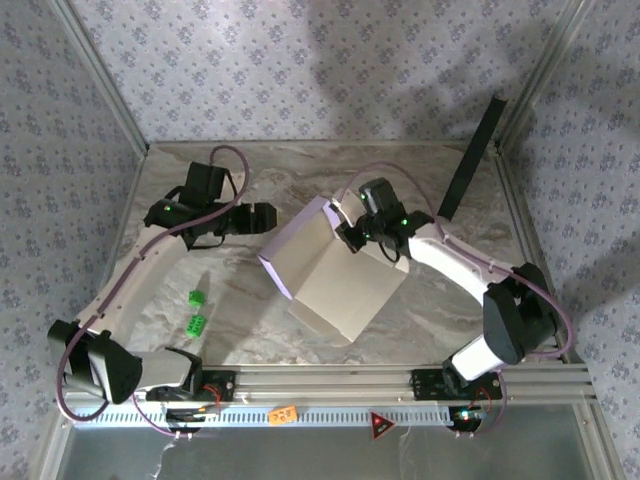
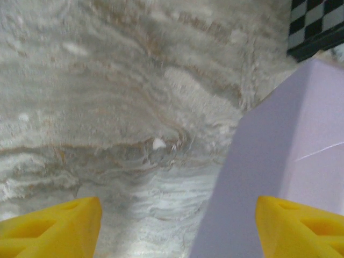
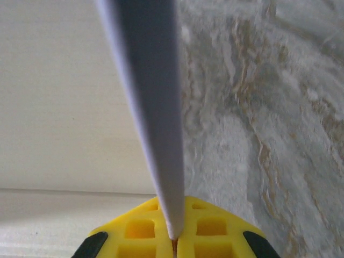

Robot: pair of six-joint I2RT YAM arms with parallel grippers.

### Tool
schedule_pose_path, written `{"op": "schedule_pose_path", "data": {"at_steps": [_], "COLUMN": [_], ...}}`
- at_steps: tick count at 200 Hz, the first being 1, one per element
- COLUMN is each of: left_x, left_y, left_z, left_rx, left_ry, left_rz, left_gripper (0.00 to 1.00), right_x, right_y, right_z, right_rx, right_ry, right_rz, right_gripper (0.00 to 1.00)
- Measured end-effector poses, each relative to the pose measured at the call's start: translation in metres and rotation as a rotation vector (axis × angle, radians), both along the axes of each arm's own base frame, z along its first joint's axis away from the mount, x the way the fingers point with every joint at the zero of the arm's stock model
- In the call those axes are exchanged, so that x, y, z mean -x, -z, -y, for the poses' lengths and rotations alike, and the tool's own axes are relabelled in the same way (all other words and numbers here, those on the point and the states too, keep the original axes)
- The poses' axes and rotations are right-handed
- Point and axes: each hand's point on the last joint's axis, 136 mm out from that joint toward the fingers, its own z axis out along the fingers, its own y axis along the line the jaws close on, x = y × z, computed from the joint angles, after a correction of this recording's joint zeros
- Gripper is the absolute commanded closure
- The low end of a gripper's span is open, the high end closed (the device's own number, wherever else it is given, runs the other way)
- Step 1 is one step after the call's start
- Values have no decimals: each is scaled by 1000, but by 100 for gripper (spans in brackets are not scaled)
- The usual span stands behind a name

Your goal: Fold the paper box

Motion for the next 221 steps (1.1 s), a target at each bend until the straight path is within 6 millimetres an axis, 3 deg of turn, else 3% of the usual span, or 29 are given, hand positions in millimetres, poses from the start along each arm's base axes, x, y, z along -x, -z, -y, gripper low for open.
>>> {"op": "schedule_pose_path", "data": {"at_steps": [22,70,101,119,139,164,183,221], "left_x": [10,21,34,41,47,48,46,42], "left_y": [26,70,96,109,123,137,142,154], "left_z": [0,4,10,17,21,22,23,25], "left_rx": [-4,-2,-5,-9,-15,-26,-29,-36], "left_ry": [11,34,59,79,93,93,93,93], "left_rz": [-67,-180,-243,-273,-301,-328,-334,-354], "left_gripper": [27,32,34,36,38,41,44,47], "right_x": [2,28,26,21,19,19,15,4], "right_y": [9,81,98,106,114,109,96,42], "right_z": [5,38,42,38,34,26,15,-4], "right_rx": [147,504,648,707,745,738,691,530], "right_ry": [-60,-159,-204,-231,-256,-280,-287,-220], "right_rz": [-118,-425,-492,-510,-526,-513,-475,-336], "right_gripper": [100,100,100,95,79,64,58,53]}}
